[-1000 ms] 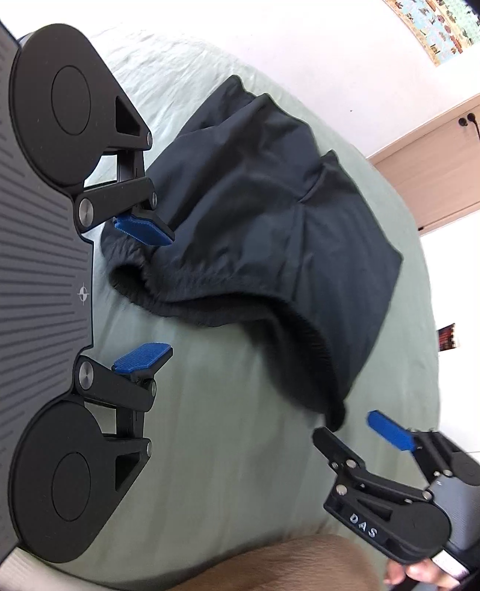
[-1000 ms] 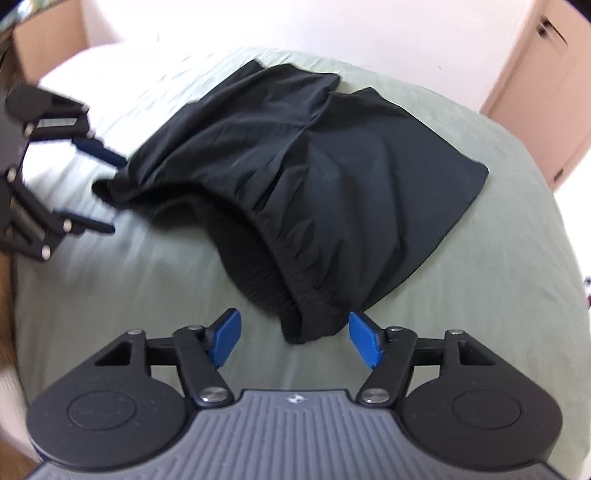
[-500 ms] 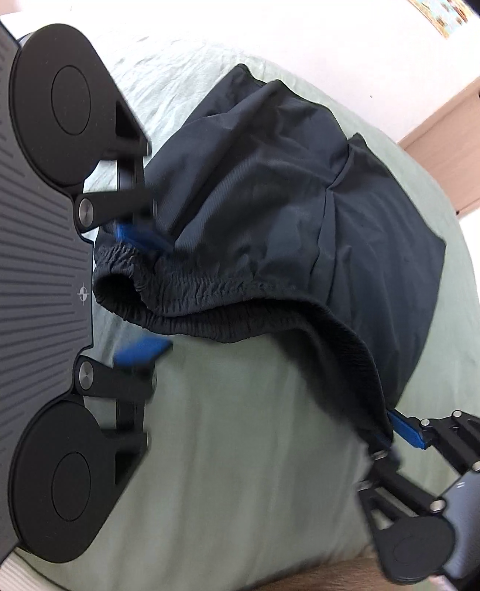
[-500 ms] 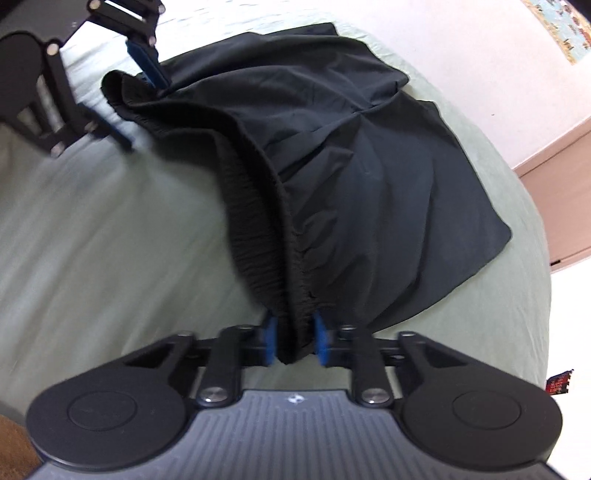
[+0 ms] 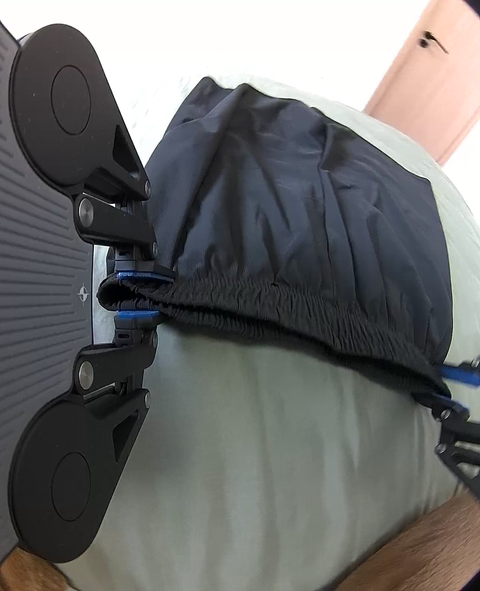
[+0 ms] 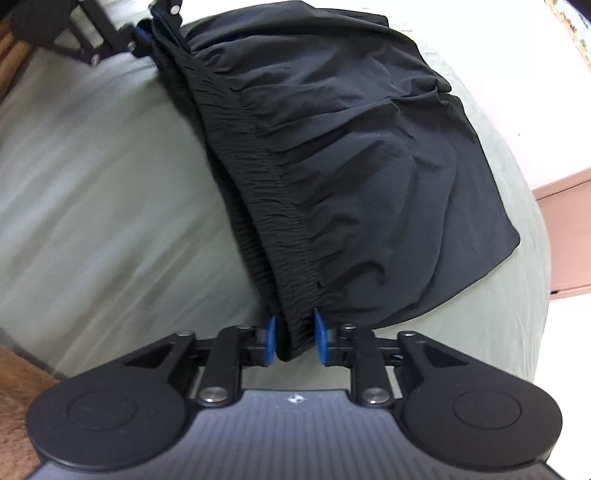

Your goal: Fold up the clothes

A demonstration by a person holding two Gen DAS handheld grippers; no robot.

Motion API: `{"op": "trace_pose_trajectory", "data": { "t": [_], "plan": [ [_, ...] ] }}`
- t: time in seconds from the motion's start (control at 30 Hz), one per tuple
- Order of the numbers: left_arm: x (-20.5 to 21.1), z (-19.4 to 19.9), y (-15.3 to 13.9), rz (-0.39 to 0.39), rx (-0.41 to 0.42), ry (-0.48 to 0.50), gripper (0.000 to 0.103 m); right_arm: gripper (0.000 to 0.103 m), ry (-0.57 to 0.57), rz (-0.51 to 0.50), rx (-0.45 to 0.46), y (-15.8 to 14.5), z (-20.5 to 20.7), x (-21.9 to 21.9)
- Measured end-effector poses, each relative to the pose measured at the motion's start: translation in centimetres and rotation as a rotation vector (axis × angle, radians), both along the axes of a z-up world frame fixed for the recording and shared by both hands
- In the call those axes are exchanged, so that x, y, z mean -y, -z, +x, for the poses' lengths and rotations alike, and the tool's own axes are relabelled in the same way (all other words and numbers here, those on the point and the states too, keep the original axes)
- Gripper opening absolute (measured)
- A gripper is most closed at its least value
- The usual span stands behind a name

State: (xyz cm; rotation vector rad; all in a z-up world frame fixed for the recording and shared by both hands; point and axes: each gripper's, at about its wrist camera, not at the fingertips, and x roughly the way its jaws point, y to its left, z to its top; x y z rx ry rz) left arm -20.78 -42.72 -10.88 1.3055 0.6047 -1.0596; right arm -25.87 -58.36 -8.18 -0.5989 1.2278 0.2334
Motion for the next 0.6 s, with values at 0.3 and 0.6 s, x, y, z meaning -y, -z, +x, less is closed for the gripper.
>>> {"op": "trace_pose_trajectory", "data": {
  "t": [0.3, 0.6],
  "plan": [
    [-3.7, 4.6, -7.2, -0.197, -0.368, -0.190, 0.049, 0.036, 0.375, 0.365, 0.133, -7.7, -0.3, 7.4],
    [0.3, 6.5, -4.2, -0.348, -0.452, -0.378, 0.049, 0.013, 0.520, 0.456, 0.139, -4.1, 3.8, 5.9]
  ]
}}
